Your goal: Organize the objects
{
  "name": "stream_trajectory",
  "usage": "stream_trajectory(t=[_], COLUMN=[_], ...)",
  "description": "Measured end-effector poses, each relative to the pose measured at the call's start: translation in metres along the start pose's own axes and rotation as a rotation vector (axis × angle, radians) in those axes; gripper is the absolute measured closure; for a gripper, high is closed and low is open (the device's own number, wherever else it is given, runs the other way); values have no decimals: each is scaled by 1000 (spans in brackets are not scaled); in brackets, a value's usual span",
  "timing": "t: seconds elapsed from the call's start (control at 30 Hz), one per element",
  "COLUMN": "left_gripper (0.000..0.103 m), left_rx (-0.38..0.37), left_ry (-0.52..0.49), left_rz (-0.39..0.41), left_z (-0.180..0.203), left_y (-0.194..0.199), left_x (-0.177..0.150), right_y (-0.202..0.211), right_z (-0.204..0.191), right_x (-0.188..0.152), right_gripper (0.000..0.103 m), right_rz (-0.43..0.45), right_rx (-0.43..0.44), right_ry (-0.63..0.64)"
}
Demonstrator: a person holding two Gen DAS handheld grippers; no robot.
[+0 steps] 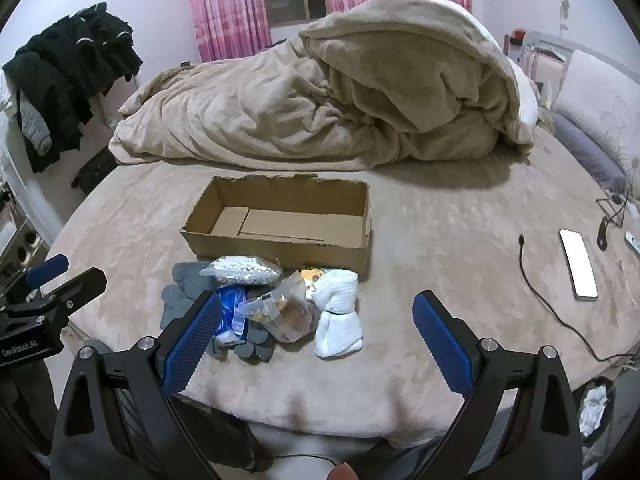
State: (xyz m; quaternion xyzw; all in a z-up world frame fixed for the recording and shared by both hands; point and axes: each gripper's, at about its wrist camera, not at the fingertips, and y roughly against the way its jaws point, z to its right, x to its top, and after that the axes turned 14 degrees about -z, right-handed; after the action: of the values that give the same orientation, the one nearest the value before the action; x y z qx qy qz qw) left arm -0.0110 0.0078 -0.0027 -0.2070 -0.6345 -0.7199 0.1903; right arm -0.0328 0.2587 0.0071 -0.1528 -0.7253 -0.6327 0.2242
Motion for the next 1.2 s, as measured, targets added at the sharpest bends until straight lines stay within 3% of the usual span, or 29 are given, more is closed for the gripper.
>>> stream_trajectory(t=[1.2], left_gripper=[1], left_rx=[-6], left_ry=[8], left_rz=[8], left_z=[2], left_y=[2], left_x=[1], right_y=[-2], right_z=[5], right_x=[-1], right_gripper=[5], right_rz=[0], right_rx=[-3], right_ry=[-11])
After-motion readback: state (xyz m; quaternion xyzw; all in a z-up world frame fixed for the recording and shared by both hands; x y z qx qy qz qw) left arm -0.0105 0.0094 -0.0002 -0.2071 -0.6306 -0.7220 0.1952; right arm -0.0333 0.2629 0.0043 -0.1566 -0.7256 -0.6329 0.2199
